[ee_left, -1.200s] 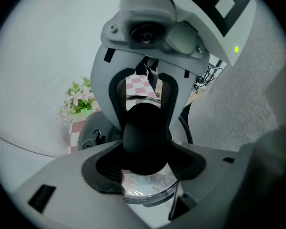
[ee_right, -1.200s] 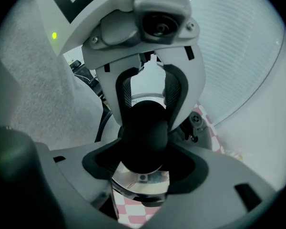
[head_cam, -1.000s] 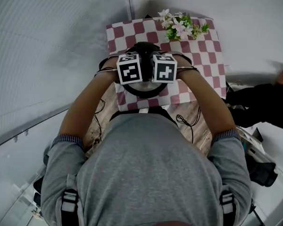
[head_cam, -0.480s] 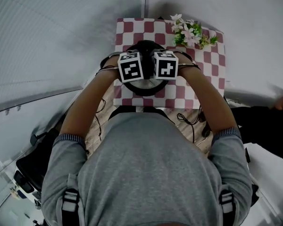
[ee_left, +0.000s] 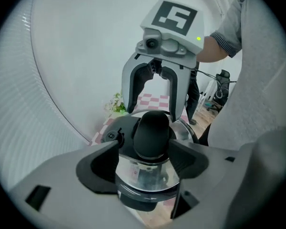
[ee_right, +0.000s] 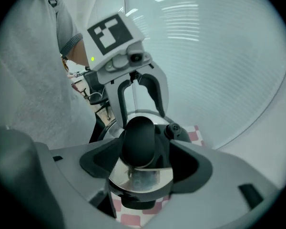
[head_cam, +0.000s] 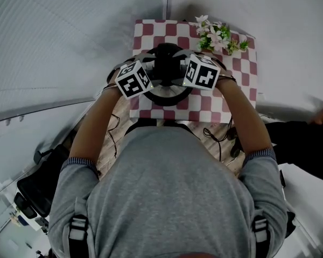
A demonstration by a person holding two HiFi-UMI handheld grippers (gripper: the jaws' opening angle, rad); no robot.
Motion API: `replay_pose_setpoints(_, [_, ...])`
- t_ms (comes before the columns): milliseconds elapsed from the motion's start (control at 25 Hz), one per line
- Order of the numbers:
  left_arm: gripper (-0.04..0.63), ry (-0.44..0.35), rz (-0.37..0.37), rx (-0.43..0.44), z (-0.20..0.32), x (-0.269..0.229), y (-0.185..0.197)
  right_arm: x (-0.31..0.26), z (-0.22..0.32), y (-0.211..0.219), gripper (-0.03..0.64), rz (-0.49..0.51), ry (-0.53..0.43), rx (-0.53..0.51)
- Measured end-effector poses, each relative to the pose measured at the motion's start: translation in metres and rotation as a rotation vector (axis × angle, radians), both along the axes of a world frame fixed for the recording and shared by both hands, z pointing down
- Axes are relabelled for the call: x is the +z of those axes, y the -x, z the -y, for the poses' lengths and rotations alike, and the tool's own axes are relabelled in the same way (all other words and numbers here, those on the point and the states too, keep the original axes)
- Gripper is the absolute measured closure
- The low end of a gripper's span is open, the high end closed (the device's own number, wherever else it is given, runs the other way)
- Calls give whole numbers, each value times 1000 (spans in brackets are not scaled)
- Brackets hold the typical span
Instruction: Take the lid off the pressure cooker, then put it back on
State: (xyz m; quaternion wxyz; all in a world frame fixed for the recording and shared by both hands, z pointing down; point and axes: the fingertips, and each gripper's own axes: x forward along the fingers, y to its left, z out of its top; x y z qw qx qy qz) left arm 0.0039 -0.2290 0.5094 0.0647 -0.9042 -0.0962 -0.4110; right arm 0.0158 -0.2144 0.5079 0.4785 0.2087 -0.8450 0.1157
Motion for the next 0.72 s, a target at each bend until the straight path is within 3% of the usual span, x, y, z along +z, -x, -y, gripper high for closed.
replay_pose_setpoints(200, [256,26,-156,-116,8,-25,10,-35,8,-8,274,199,-127,185])
replay_pose_setpoints(480, [256,68,-457,-257,15,-72,16,-64,0,-16,275,343,-280,402])
replay_pose_setpoints(720, [256,119,-617,-293,1,-94,18,-96,-13,-16,295,446,-465,537])
